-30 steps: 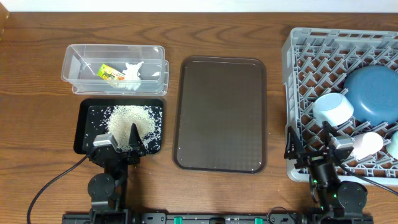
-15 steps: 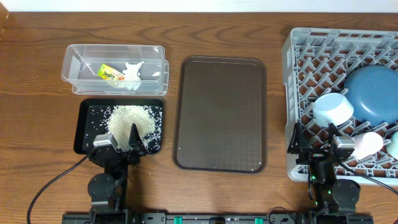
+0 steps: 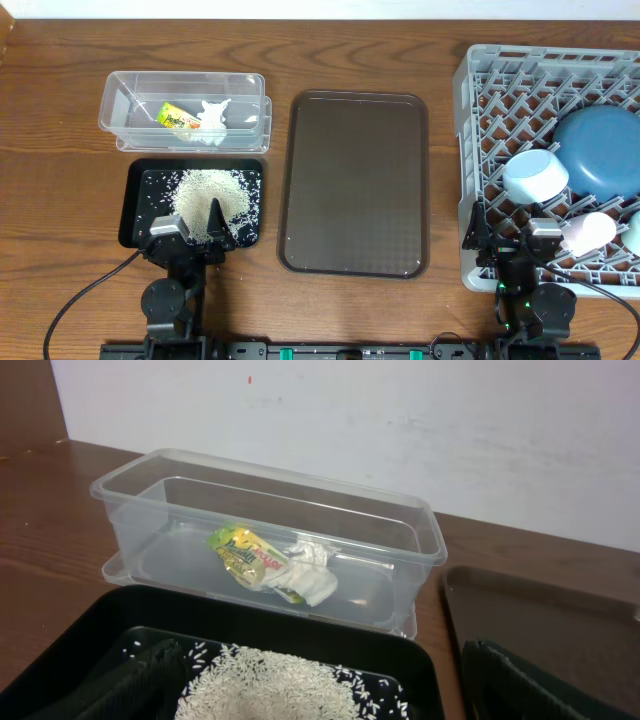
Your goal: Sort waste into correct bins and load items into the dishwasher rack
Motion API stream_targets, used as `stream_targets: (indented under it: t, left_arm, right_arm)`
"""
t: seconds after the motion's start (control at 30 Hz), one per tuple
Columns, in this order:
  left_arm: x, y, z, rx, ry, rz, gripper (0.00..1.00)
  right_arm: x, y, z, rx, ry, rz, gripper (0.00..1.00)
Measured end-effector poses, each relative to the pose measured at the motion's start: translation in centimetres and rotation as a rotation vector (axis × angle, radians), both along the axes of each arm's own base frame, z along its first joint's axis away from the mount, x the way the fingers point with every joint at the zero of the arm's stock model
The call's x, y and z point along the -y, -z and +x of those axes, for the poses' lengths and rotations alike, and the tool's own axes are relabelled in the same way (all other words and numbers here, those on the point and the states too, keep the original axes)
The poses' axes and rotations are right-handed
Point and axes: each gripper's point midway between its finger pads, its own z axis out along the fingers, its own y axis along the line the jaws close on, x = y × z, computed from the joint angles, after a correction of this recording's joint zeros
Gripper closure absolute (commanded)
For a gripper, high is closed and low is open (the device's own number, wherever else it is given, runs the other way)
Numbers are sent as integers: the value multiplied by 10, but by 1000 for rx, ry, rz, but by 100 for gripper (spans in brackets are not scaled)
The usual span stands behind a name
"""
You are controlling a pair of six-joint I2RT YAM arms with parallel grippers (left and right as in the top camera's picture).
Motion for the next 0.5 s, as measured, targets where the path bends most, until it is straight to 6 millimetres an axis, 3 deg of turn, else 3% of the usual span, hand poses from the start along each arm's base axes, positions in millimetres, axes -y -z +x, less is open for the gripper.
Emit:
stream_targets:
  t: [0.5]
  left_arm:
    - [0,0,0,0,0,0,10]
  right_arm:
    - [0,0,0,0,0,-9,1]
